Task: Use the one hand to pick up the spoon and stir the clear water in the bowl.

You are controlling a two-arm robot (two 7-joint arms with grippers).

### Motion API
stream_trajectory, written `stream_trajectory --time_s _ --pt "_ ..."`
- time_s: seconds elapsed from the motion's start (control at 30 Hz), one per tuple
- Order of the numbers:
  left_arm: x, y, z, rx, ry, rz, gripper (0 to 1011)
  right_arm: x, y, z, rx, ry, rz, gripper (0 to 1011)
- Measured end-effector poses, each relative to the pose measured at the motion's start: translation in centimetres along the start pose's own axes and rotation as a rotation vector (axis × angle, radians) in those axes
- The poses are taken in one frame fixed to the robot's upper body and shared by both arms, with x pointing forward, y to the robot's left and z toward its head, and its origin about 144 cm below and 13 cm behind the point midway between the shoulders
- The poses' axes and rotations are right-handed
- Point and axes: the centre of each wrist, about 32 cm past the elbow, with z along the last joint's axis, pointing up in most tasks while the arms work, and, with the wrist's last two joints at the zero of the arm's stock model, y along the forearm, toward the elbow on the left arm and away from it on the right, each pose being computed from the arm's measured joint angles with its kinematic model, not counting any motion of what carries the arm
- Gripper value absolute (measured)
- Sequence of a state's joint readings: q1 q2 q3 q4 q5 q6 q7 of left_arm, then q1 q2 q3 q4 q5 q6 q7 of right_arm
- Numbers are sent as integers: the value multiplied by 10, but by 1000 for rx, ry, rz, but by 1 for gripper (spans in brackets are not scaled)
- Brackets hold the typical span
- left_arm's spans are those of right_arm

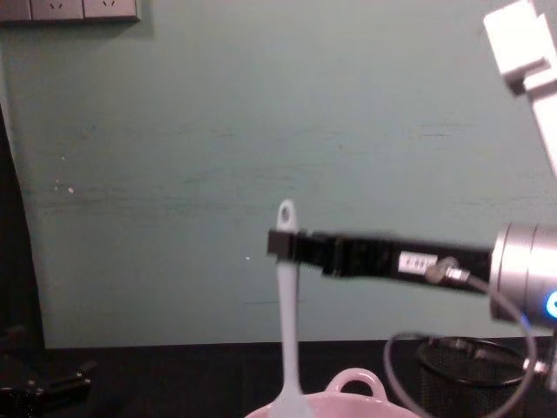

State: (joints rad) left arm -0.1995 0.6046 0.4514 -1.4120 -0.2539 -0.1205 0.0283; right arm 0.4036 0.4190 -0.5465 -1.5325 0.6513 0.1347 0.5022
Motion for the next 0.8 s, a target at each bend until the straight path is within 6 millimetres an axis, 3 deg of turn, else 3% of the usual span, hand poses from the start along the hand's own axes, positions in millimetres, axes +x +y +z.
stream_trajectory --time_s 0.2,0.43,0.8 --pt "0 0 0 0 0 0 1005 14 -17 35 54 -77 -55 113" --pt "0 0 0 0 0 0 1005 31 -41 60 90 -111 -131 113" --pt "0 0 0 0 0 0 1005 46 -70 73 115 -124 -227 113"
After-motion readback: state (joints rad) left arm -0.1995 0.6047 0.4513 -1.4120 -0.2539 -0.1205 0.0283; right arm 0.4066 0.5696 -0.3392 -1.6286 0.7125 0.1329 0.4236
